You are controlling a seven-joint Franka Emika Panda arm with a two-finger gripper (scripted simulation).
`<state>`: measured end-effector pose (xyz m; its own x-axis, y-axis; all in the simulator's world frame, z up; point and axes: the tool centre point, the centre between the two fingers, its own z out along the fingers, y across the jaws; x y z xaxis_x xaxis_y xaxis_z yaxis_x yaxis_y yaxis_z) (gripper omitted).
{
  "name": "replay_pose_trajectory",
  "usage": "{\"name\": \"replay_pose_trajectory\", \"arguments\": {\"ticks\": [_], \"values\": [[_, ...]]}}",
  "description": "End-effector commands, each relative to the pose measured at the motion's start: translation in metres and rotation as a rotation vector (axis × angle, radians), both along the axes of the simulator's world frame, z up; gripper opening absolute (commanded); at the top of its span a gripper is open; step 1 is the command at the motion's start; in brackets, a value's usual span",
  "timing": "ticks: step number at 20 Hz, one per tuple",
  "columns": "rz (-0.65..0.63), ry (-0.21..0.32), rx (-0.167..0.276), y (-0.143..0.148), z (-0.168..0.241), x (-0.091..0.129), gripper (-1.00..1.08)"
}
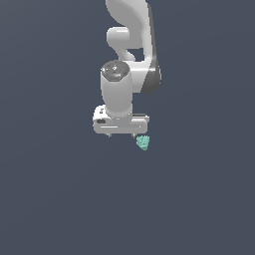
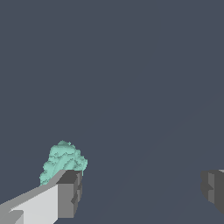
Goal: Pick up the object and move it to a goal position.
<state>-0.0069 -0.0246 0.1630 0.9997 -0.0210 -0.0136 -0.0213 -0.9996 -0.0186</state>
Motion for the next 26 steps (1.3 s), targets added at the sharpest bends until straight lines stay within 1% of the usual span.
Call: {"name": "replay_pose_trajectory", "arguments": {"ticks": [1, 4, 9, 16, 21, 26], "values": [[0.0, 0.0, 0.0, 0.0, 0.0, 0.0, 1.0], [-0.01, -0.001, 0.005, 0.0, -0.001, 0.001, 1.0], [-0.048, -0.007, 0.025, -0.003, -0.004, 0.004, 1.0], [-0.055, -0.007, 0.025, 0.0, -0.005, 0.003, 1.0], [-0.079, -0.006, 0.021, 0.009, -0.011, 0.0, 1.0], [-0.121, -0.005, 0.013, 0.026, -0.021, -0.006, 1.0]]}}
